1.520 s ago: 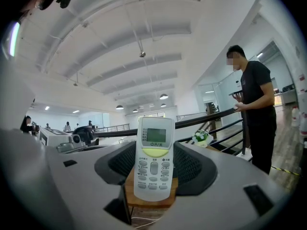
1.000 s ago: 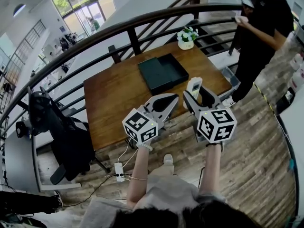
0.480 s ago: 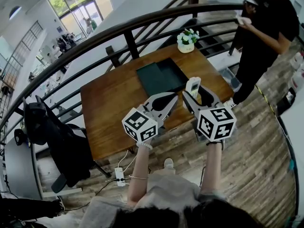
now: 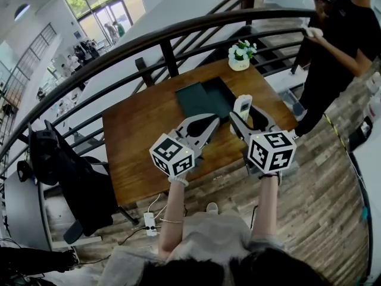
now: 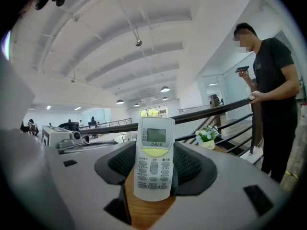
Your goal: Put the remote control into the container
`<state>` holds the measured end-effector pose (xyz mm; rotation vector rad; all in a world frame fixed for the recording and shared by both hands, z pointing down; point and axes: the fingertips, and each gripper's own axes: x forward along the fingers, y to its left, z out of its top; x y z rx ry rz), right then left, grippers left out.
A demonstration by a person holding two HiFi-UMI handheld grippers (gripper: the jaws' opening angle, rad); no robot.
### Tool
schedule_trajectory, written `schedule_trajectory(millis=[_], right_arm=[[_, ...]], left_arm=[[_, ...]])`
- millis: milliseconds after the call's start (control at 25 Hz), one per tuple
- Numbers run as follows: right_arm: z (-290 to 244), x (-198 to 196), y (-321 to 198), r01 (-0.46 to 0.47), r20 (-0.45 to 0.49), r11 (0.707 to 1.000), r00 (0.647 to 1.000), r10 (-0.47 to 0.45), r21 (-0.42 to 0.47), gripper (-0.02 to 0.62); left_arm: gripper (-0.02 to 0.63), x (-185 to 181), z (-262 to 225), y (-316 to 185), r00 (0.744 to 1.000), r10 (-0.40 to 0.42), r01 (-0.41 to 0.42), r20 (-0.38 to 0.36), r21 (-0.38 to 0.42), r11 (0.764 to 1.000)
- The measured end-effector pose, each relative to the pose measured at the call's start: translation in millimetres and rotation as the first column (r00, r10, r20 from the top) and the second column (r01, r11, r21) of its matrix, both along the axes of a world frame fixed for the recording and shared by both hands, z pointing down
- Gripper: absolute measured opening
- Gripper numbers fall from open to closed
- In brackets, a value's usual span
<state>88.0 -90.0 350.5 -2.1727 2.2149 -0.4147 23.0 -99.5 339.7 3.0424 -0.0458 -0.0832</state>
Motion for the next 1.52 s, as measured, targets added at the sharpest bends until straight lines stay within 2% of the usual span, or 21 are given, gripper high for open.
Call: schedule_trajectory(millis=[360, 840, 1200, 1520], right_arm=[[2.9, -0.4, -16.7, 0.034, 0.012, 0.999, 0.999, -0.034, -0.005, 0.238], [7.0, 34.5, -57.9, 0.116, 0.012, 0.992, 0.993, -0.115, -0.048, 0.238], [29.1, 56.7, -92.5, 0.198, 0.027, 0.975, 0.980, -0.196, -0.097, 0.238], [44.2, 75.5, -123.3, 0.293, 0.029, 0.947, 0.956, -0.291, -0.135, 0.238]], left_arm=[[0.003, -4.2, 7.3, -15.7, 0.999, -0.039, 0.039, 0.013, -0.017, 0.999], [0.003, 25.8, 15.1, -49.5, 0.993, -0.116, 0.117, 0.032, -0.056, 0.992], [0.003, 50.6, 35.0, -75.4, 0.983, -0.178, 0.182, 0.049, -0.102, 0.978], [0.004, 67.9, 49.4, -103.4, 0.964, -0.257, 0.264, 0.069, -0.126, 0.956]])
